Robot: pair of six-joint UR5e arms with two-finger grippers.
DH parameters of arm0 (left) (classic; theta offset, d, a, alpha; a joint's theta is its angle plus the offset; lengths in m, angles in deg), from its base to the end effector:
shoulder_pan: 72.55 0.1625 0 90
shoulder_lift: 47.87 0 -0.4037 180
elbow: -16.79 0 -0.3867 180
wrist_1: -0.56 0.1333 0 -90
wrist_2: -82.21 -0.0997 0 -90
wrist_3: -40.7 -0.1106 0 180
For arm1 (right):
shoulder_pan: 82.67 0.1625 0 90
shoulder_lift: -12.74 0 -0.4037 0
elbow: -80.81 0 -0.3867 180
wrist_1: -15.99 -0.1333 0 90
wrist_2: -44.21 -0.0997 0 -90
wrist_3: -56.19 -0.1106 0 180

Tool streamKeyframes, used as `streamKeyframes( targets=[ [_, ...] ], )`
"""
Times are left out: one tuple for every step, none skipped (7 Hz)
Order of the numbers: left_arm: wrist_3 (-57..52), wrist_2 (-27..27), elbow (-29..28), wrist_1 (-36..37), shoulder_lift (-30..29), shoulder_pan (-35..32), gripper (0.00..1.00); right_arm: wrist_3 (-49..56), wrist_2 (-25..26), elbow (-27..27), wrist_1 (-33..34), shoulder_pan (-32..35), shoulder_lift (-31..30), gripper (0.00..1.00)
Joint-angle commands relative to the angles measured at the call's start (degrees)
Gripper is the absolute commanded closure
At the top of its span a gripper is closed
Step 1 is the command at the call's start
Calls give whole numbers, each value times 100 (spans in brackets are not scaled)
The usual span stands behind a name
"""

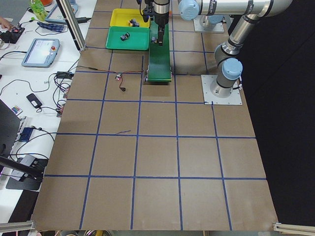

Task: Sort buttons by color to trays
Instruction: 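Withdraw the right gripper and move it over the last green button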

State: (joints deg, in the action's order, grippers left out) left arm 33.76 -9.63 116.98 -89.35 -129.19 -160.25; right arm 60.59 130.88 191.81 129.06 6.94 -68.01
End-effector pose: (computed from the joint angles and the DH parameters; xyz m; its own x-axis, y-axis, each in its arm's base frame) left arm -0.1127 -0.4274 0.4384 -0.9962 0.0817 -0.0289 0.0808 0.9963 0.0285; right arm 0.1364 -0.4850 0.2441 -0.9958 -0.0621 -0.0671 -0.0699 0.9903 0.1202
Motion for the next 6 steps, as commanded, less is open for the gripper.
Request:
streamKeyframes(
  targets=[
    [0,0,0,0,2,-1,0,-53,7,168,471,39,94,0],
    [0,0,0,0,2,7,0,-131,-10,176,471,39,86,0],
    [0,0,0,0,2,-1,0,-141,-10,176,471,39,68,0],
    [0,0,9,0,2,-1,0,-150,-10,176,471,65,59,0],
    [0,0,0,0,2,-1,0,-367,-10,150,471,257,50,0],
    [0,0,9,0,2,-1,0,-787,-10,141,488,624,68,0]
  ],
)
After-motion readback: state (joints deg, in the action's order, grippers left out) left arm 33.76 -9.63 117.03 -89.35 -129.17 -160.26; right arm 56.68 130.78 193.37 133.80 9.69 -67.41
